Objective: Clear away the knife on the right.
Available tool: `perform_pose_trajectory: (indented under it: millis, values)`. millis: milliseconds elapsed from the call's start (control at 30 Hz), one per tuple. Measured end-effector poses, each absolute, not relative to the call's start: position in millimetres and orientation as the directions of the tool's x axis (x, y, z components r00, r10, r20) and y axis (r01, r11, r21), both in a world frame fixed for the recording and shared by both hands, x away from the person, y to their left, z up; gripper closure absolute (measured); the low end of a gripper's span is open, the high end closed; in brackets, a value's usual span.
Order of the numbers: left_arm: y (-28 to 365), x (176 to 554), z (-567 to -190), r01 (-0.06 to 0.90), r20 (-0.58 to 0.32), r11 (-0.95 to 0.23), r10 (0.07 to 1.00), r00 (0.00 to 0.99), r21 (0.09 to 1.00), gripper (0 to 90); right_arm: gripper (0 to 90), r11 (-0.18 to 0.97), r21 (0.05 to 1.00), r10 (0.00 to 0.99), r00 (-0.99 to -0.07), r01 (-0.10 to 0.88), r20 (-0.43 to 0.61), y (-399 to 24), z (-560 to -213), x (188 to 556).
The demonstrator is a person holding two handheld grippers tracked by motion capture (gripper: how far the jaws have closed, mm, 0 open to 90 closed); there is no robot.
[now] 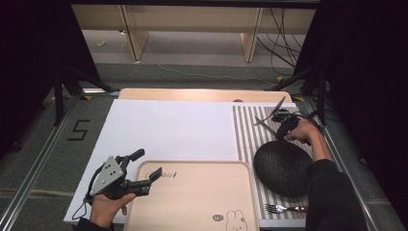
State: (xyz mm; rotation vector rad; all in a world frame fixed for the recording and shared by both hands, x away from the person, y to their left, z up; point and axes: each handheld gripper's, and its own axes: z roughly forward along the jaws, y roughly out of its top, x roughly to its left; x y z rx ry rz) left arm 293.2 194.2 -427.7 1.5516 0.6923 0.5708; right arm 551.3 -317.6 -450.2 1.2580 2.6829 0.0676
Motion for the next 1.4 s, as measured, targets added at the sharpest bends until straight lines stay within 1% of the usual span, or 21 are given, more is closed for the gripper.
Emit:
perform_pose_trajectory:
  millis: [100, 233, 300, 433, 467, 600, 733, 1000, 1033, 1100, 1167, 1267, 1333, 1367, 1400]
  values:
    - [194, 293, -428, 0.098, -0.041, -0.038, 0.718, 0.694, 0.994, 16.5, 77.3, 0.656, 0.121, 0.754, -0.639, 0.745, -0.152, -317, -451, 552]
    - [195, 293, -428, 0.096, -0.039, -0.04, 0.72, 0.693, 0.995, 16.4, 77.4, 0.635, 0.117, 0.77, -0.616, 0.764, -0.166, -315, -450, 551]
    - [195, 294, -428, 0.097, -0.04, -0.039, 0.72, 0.693, 0.994, 16.5, 77.5, 0.64, 0.12, 0.767, -0.62, 0.759, -0.168, -315, -450, 551]
    - [195, 294, -428, 0.097, -0.039, -0.04, 0.721, 0.692, 0.994, 16.5, 77.5, 0.643, 0.129, 0.762, -0.613, 0.755, -0.208, -318, -451, 552]
    - [195, 294, -428, 0.098, -0.04, -0.039, 0.721, 0.692, 0.994, 16.4, 77.6, 0.63, 0.116, 0.772, -0.602, 0.768, -0.205, -319, -450, 551]
    - [195, 294, -428, 0.103, -0.046, -0.035, 0.723, 0.69, 0.994, 16.4, 77.6, 0.624, 0.14, 0.776, -0.589, 0.769, -0.226, -322, -447, 551]
    - [195, 294, -428, 0.102, -0.044, -0.037, 0.725, 0.688, 0.994, 16.4, 77.6, 0.601, 0.195, 0.795, -0.557, 0.775, -0.238, -325, -440, 550]
    - [195, 294, -429, 0.106, -0.043, -0.041, 0.725, 0.687, 0.993, 16.5, 77.6, 0.573, 0.231, 0.815, -0.517, 0.787, -0.259, -334, -421, 545]
    - [195, 294, -429, 0.107, -0.045, -0.04, 0.726, 0.687, 0.993, 16.4, 77.6, 0.57, 0.249, 0.817, -0.511, 0.783, -0.267, -334, -420, 544]
    - [196, 294, -429, 0.107, -0.045, -0.04, 0.726, 0.686, 0.993, 16.5, 77.5, 0.568, 0.25, 0.82, -0.512, 0.784, -0.255, -333, -415, 541]
    - [196, 294, -429, 0.106, -0.046, -0.038, 0.726, 0.686, 0.994, 16.5, 77.6, 0.569, 0.286, 0.821, -0.515, 0.771, -0.244, -331, -410, 537]
    - [196, 294, -428, 0.104, -0.045, -0.036, 0.728, 0.684, 0.994, 16.6, 77.6, 0.584, 0.289, 0.811, -0.54, 0.758, -0.224, -324, -401, 529]
    - [196, 294, -428, 0.105, -0.047, -0.034, 0.729, 0.683, 0.994, 16.6, 77.6, 0.583, 0.309, 0.813, -0.546, 0.752, -0.205, -321, -396, 525]
    - [196, 294, -428, 0.104, -0.046, -0.035, 0.73, 0.682, 0.994, 16.6, 77.5, 0.558, 0.322, 0.83, -0.525, 0.765, -0.19, -318, -393, 522]
    - [196, 294, -428, 0.104, -0.045, -0.035, 0.73, 0.682, 0.994, 16.6, 77.5, 0.557, 0.332, 0.829, -0.528, 0.761, -0.182, -317, -391, 520]
